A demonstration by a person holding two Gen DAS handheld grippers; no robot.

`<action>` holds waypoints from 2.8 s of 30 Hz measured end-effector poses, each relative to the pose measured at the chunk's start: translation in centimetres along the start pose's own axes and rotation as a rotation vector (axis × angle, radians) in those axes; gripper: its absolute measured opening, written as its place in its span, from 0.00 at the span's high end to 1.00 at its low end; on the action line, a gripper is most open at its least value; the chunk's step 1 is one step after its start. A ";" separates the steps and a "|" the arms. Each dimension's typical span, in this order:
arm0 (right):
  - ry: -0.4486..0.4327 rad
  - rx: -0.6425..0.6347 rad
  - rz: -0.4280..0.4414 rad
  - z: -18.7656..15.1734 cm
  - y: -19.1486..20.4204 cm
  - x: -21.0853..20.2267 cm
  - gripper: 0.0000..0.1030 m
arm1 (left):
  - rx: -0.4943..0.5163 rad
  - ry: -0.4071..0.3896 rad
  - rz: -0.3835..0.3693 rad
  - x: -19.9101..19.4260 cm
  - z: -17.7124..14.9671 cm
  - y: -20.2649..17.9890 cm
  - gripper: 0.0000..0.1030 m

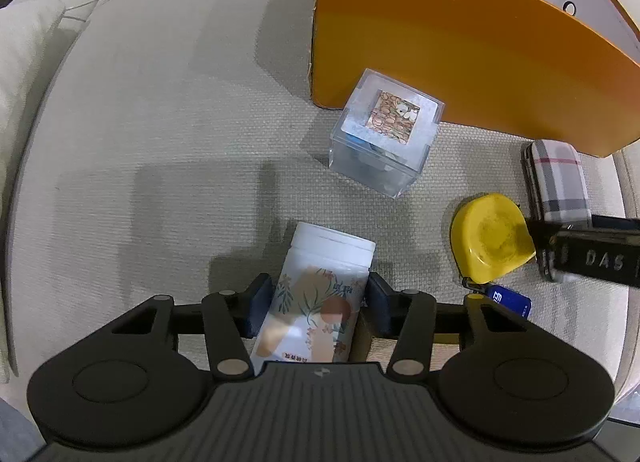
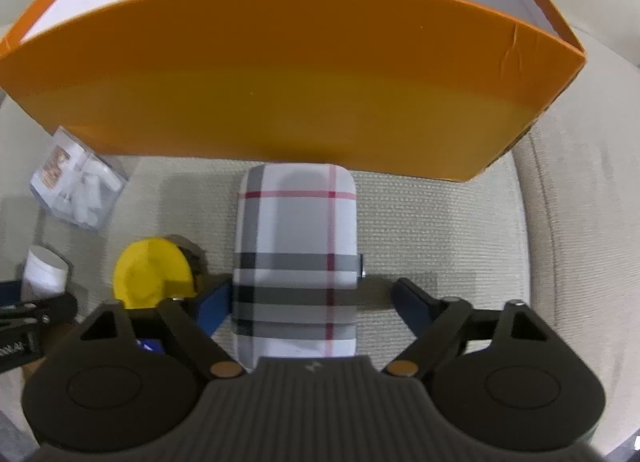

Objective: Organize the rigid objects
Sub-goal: 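Grasp the white Vaseline tube with the left tool while the right tool grasps the plaid case, then carry the tube and plaid case over the orange box and lower them in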

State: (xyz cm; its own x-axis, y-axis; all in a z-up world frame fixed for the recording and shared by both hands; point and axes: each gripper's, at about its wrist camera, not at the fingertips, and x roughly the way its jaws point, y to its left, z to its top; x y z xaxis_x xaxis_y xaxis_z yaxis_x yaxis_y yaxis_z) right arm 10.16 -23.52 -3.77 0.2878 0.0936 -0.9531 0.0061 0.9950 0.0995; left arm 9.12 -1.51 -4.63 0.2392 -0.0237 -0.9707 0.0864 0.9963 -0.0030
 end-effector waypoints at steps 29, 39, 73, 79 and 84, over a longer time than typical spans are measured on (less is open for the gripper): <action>-0.113 0.065 0.173 -2.4 -2.4 -7.4 0.37 | -0.082 -0.064 -0.100 -5.9 -0.4 3.0 0.50; -0.354 0.147 0.336 -1.3 -4.2 -15.0 0.37 | -0.073 -0.293 -0.248 -13.4 1.9 1.7 0.50; -0.264 0.148 0.054 9.3 -2.4 -3.8 0.37 | -0.058 -0.319 -0.209 -3.0 13.9 -5.2 0.70; -0.248 0.117 0.012 9.3 -2.0 -3.1 0.37 | -0.050 -0.311 -0.196 -2.9 14.0 -5.4 0.70; -0.241 0.107 -0.006 9.3 -1.7 -2.7 0.37 | -0.032 -0.315 -0.174 -2.8 13.8 -5.5 0.70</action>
State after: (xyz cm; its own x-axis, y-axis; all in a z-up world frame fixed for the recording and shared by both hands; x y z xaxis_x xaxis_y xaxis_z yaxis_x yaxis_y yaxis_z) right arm 18.31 -25.74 1.29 0.5070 0.0646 -0.8595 0.1056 0.9850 0.1363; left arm 21.34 -8.08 1.47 0.5106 -0.2131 -0.8330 0.1232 0.9769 -0.1744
